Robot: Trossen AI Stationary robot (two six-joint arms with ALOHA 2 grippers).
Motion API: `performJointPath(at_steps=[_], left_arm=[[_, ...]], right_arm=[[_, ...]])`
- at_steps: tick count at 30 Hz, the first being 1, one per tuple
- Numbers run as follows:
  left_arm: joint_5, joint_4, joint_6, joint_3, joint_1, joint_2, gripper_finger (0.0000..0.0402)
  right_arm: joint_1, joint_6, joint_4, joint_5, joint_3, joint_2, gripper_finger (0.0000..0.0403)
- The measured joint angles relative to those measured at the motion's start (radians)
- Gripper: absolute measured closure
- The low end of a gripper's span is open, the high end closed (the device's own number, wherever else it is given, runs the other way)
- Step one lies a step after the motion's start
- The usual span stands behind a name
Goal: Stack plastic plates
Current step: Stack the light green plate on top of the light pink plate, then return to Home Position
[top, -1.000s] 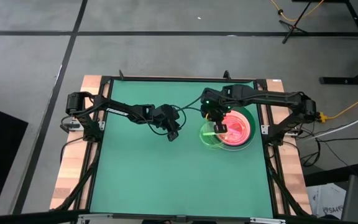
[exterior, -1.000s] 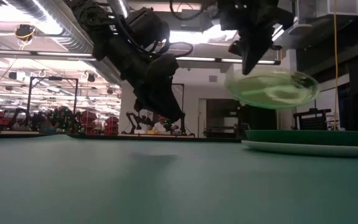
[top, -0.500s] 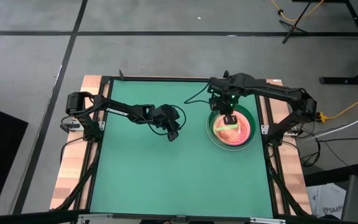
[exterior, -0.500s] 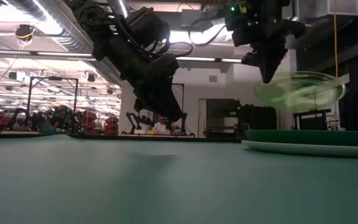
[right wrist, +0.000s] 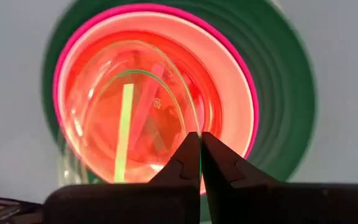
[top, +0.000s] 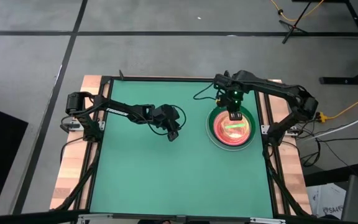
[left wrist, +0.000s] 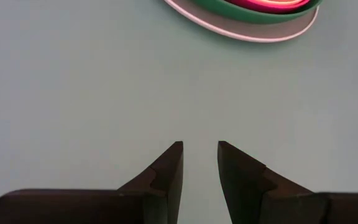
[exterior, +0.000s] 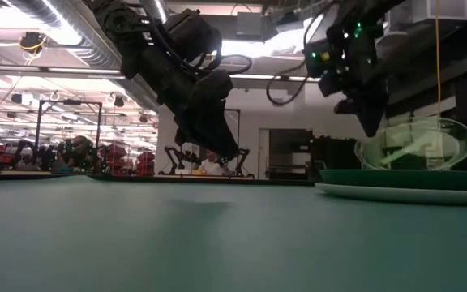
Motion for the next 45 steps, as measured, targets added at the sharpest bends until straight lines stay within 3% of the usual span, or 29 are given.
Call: performJointPath(at_steps=[12, 26, 38, 45], left_arm=[[-0.008, 0.001, 0.0, 0.0, 0.0, 0.0, 0.0309], [-0.039, 0.001, 0.0, 0.0, 0.0, 0.0, 0.0309], [-0.038, 0.001, 0.0, 0.0, 0.0, 0.0, 0.0309], [-0.038, 0.001, 0.0, 0.0, 0.0, 0.0, 0.0309]], right_arm=[[-0.038, -0.01, 0.185, 0.011, -0.163, 0.001, 0.0403], [-0.037, 0.011, 0.286, 0.011, -0.199, 0.001, 0.0401], [-0.037, 0.015, 0.315, 0.013, -0.199, 0.001, 0.0326], [-0.037, 0.015, 0.315, 0.013, -0.199, 0.001, 0.0318]])
